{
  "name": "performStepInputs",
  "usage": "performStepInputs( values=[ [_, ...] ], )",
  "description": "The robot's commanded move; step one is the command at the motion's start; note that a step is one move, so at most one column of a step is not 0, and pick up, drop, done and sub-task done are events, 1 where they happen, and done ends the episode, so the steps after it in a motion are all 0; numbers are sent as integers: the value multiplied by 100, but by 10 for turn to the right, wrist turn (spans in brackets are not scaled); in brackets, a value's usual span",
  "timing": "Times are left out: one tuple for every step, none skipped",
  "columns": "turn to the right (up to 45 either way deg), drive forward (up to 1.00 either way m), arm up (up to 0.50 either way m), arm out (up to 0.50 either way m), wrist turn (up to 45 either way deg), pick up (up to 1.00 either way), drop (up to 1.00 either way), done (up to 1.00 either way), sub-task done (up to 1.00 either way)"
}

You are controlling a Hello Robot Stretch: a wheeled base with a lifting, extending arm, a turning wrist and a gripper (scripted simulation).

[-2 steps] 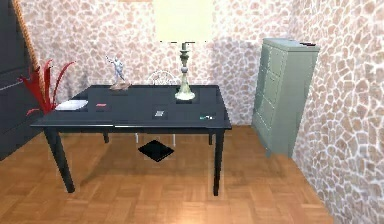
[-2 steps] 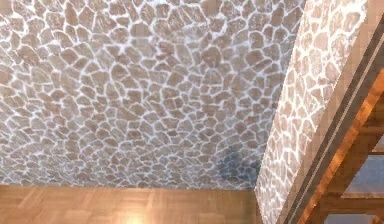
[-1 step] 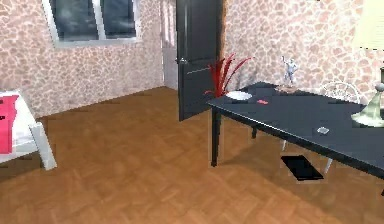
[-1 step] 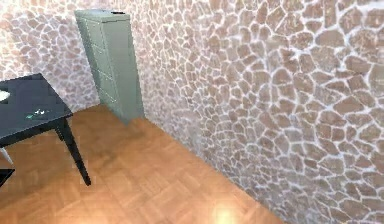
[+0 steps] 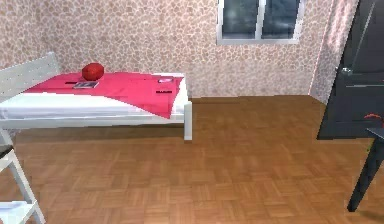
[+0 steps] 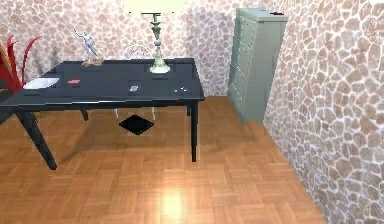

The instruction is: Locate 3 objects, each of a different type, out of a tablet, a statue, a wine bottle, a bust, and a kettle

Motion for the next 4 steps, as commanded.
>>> performStepInputs(
  values=[
    [0,75,0,0,0,0,0,0,0],
    [-180,0,0,0,0,0,0,0,0],
    [0,100,0,0,0,0,0,0,0],
    [120,0,0,0,0,0,0,0,0]
  ],
)
